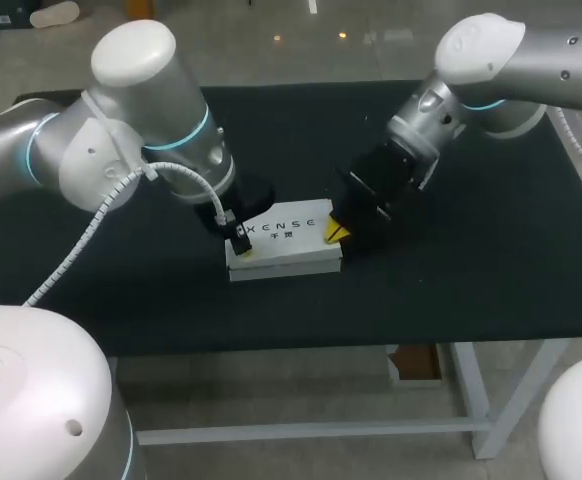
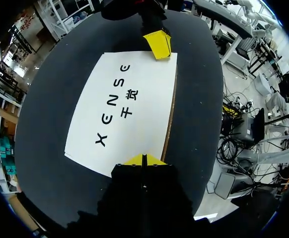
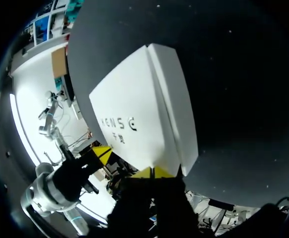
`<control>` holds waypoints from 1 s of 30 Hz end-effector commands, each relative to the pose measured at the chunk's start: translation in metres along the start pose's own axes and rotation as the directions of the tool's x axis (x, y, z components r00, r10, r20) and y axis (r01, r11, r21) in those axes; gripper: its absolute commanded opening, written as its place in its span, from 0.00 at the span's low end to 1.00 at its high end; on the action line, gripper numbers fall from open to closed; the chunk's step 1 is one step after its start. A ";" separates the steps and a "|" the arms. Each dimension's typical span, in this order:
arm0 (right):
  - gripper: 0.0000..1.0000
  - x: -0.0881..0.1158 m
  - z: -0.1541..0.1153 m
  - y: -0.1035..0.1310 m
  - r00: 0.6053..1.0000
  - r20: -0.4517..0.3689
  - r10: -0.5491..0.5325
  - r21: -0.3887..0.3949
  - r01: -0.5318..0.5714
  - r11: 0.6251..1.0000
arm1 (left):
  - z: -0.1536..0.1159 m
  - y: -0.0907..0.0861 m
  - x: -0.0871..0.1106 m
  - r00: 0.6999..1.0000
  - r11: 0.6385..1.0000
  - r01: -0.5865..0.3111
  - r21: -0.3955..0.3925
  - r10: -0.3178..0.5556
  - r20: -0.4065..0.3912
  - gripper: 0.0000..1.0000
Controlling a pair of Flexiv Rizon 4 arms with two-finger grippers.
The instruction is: Assemble the packaging by folding the flat box into shape, placing the metal phone stand inside, and closing the box properly
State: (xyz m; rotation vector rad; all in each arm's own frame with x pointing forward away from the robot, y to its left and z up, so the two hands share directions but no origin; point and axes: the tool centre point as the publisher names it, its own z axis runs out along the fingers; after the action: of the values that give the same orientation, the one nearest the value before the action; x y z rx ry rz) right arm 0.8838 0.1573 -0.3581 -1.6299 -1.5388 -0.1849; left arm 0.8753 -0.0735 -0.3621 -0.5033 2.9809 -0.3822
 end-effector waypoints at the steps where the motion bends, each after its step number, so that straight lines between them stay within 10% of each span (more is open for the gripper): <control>1: 0.00 -0.004 0.004 0.005 1.000 0.001 0.003 0.009 -0.003 1.000 | 0.007 -0.001 -0.002 1.000 1.000 0.005 -0.005 -0.005 -0.004 0.00; 30: 0.00 -0.013 0.007 0.006 0.999 -0.032 0.004 0.005 -0.004 1.000 | 0.004 0.004 0.000 1.000 1.000 0.015 0.015 -0.015 -0.005 0.00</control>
State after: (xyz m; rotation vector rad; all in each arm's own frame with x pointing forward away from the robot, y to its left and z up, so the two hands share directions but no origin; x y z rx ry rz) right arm 0.8847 0.1557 -0.3767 -1.6117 -1.5030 -0.1908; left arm 0.8798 -0.0730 -0.3708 -0.5273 2.9904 -0.4047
